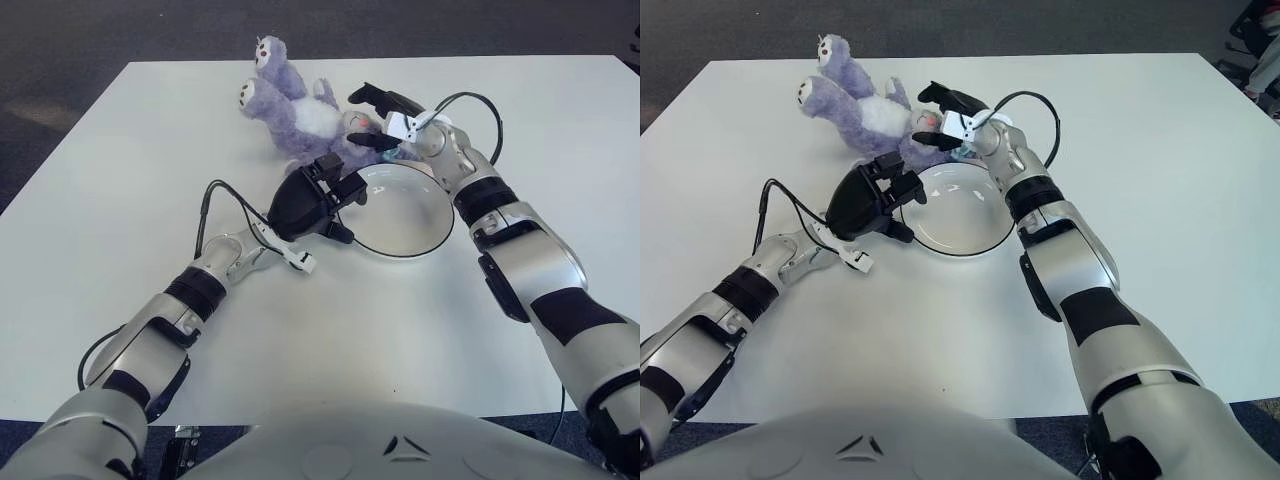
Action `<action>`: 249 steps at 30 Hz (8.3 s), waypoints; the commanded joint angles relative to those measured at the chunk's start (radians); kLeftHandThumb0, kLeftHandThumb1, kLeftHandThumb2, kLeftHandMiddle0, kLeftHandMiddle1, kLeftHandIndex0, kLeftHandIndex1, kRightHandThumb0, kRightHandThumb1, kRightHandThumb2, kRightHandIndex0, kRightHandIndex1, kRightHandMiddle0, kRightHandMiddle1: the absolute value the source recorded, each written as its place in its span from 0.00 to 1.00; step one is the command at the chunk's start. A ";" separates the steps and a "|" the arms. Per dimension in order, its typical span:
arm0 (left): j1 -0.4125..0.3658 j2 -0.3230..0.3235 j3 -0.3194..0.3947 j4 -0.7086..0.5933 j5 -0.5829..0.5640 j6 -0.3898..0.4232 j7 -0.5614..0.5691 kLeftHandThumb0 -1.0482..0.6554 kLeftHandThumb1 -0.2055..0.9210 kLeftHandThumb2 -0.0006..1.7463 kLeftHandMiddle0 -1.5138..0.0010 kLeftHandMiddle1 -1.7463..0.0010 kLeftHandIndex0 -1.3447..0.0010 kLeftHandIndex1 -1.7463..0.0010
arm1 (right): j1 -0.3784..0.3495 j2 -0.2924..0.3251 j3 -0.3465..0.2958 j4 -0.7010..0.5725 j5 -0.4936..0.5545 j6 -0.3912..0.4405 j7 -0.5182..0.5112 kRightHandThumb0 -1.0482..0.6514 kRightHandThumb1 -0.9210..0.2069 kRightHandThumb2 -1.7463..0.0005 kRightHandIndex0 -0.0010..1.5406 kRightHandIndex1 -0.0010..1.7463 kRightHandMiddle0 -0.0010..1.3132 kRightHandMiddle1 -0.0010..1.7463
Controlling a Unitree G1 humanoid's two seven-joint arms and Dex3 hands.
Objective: Put the doll into the plate.
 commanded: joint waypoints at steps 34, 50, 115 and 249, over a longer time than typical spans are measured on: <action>-0.006 0.056 0.020 0.139 -0.176 -0.199 -0.069 0.34 0.48 0.74 0.23 0.00 0.56 0.00 | -0.019 0.060 0.079 0.100 -0.030 0.028 -0.011 0.00 0.00 0.60 0.00 0.00 0.00 0.30; 0.078 0.189 0.065 0.063 -0.139 -0.005 -0.299 0.33 0.47 0.75 0.19 0.00 0.55 0.00 | -0.019 0.048 0.090 0.091 -0.045 0.058 -0.036 0.03 0.00 0.60 0.01 0.00 0.00 0.28; 0.125 0.354 0.193 0.066 -0.154 0.206 -0.355 0.34 0.48 0.74 0.18 0.00 0.56 0.00 | 0.009 -0.001 0.230 0.138 -0.225 0.240 -0.272 0.49 0.35 0.40 0.09 0.99 0.34 1.00; -0.119 0.029 -0.091 0.706 -0.208 0.290 -0.107 0.36 0.59 0.65 0.19 0.00 0.63 0.00 | 0.126 -0.310 -0.164 -0.551 0.022 0.429 -0.008 0.62 0.80 0.07 0.56 0.93 0.47 1.00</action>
